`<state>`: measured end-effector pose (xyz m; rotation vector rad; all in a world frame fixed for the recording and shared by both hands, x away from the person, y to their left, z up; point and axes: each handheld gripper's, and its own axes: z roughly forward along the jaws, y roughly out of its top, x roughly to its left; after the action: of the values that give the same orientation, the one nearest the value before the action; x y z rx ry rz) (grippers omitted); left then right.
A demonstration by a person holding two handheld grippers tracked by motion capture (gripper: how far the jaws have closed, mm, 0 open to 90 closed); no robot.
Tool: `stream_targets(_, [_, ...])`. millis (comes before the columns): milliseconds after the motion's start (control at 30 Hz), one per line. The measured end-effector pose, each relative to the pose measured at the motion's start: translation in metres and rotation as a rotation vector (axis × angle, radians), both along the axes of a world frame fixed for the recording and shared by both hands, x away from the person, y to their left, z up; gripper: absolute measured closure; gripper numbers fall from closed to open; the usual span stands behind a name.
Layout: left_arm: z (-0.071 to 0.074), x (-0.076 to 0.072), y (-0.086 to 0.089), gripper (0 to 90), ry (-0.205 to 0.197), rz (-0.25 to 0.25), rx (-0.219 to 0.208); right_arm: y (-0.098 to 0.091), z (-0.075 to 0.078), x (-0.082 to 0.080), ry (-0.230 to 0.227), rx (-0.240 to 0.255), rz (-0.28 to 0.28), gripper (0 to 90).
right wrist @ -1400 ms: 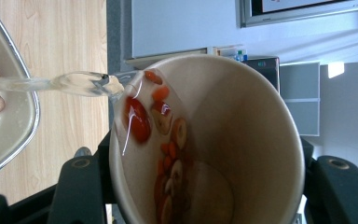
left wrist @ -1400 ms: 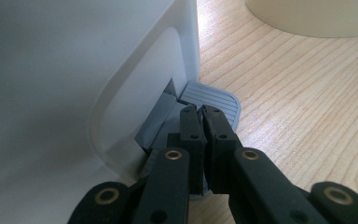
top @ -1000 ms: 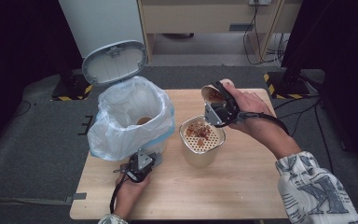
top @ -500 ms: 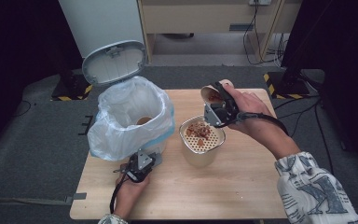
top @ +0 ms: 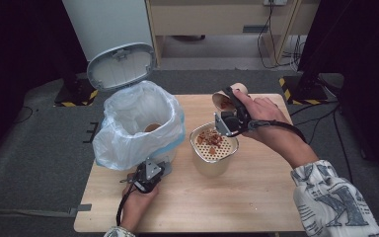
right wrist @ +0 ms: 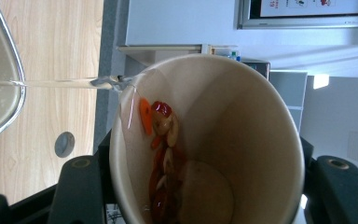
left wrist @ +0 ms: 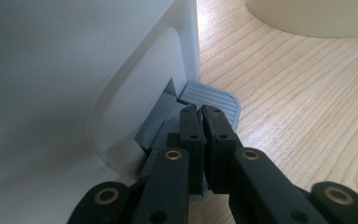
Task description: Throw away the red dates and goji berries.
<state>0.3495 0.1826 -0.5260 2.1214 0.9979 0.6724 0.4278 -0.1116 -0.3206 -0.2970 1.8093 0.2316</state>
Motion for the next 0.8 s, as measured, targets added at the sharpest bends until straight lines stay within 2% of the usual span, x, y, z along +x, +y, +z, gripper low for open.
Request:
stream_targets(133, [0.0,0.0,0.0001,86.3,0.0,0.0,0.0,0.0007,0.0006,0.0,-0.01,-0.003,0.002,38.1])
stream_targets(367, [0.0,0.0,0.0001,86.3,0.0,0.0,-0.001,0.0003,-0.0034,-0.0005,-0.044,-0.062,-0.002,38.4])
stream_targets(400, [0.0,0.0,0.0,86.3,0.0,0.001,-0.002,0.0003,-0.0051,-0.0006,-0.069,-0.094,-0.008,38.5])
stream_targets(533, [0.0,0.0,0.0001,86.3,0.0,0.0,-0.001,0.0004,-0.007,-0.0004,-0.078,-0.108,-0.007,38.5])
stream_targets(633, [0.0,0.0,0.0001,86.2,0.001,0.001,-0.002,0.0007,-0.008,-0.0004,-0.075,-0.108,-0.006,38.4])
stream_targets(700, [0.0,0.0,0.0002,86.2,0.0,0.0,-0.001,0.0006,-0.0068,-0.0001,-0.055,-0.076,-0.004,38.4])
stream_targets(800, [0.0,0.0,0.0001,86.2,0.0,0.0,-0.002,-0.0002,-0.0056,0.0001,-0.063,-0.062,-0.008,38.4])
